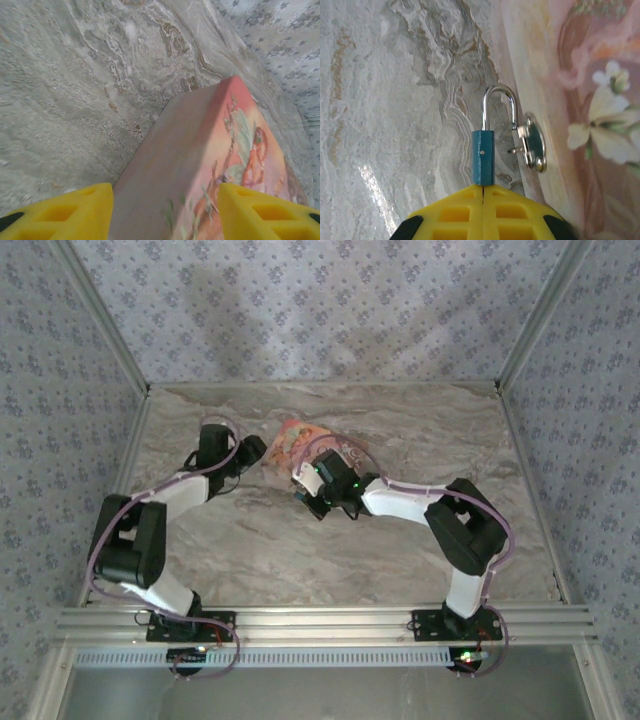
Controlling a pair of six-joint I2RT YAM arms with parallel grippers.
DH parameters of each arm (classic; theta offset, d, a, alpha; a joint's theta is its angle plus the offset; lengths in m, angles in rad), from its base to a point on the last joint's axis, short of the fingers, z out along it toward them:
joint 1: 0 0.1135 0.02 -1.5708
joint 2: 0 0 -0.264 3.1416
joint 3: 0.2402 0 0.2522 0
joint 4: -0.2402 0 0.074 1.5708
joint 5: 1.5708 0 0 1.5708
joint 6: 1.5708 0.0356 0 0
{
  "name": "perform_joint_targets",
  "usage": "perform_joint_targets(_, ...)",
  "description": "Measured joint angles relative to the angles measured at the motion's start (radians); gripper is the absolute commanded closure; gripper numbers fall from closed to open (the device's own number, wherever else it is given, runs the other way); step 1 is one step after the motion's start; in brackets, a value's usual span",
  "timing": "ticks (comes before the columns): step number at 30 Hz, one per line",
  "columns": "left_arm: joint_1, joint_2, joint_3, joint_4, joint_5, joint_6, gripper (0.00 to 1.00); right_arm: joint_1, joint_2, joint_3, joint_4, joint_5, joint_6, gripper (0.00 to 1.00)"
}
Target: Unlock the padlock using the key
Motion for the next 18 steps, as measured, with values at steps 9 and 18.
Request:
perform_joint_targets(9, 0.0, 0.035, -0.007, 0.042, 0.034, -0.015, 0.45, 0.021, 0.01, 0.038, 0.001, -0.027, 0.006, 1.0)
perform_joint_targets(18, 0.0, -0.235, -0.182, 0.037, 0.014, -0.018, 0.42, 0.057, -0.162, -0.165, 0.029, -0.044, 0.09, 1.0)
